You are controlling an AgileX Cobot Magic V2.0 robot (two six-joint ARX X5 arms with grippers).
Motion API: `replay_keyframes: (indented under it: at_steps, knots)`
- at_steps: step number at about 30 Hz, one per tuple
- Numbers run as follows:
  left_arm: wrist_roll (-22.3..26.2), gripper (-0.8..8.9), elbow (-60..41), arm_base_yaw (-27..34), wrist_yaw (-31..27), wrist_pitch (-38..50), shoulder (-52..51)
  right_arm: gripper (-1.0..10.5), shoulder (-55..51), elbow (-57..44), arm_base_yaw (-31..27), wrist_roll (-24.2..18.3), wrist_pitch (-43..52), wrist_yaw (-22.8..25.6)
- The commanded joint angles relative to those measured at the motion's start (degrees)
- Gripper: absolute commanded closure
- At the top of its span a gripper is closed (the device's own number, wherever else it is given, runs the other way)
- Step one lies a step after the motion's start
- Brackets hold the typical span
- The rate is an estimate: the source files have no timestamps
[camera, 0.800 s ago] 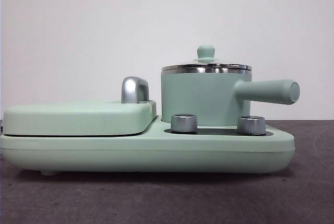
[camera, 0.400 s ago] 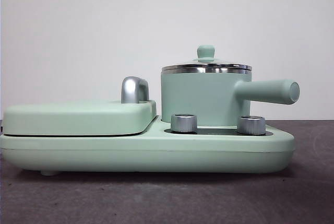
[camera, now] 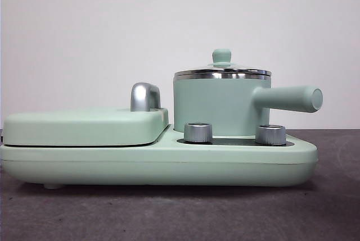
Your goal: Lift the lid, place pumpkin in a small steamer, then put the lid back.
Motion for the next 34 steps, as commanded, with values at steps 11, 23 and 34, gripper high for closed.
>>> replay_keyframes:
  at_steps: [11, 23, 34]
  knots:
    - [0.4, 8.07, -1.1, 0.1, -0.2, -0.3, 0.0, 9.3, 0.0, -0.3, 0.0, 0.8, -0.5, 2.3]
    - [0.4, 8.07, -1.1, 0.1, -0.2, -0.3, 0.0, 9.3, 0.0, -0.3, 0.7, 0.7, 0.9, 3.0]
    - [0.4, 8.07, -1.1, 0.1, -0.2, -0.3, 0.0, 9.3, 0.0, -0.3, 0.7, 0.7, 0.9, 3.0]
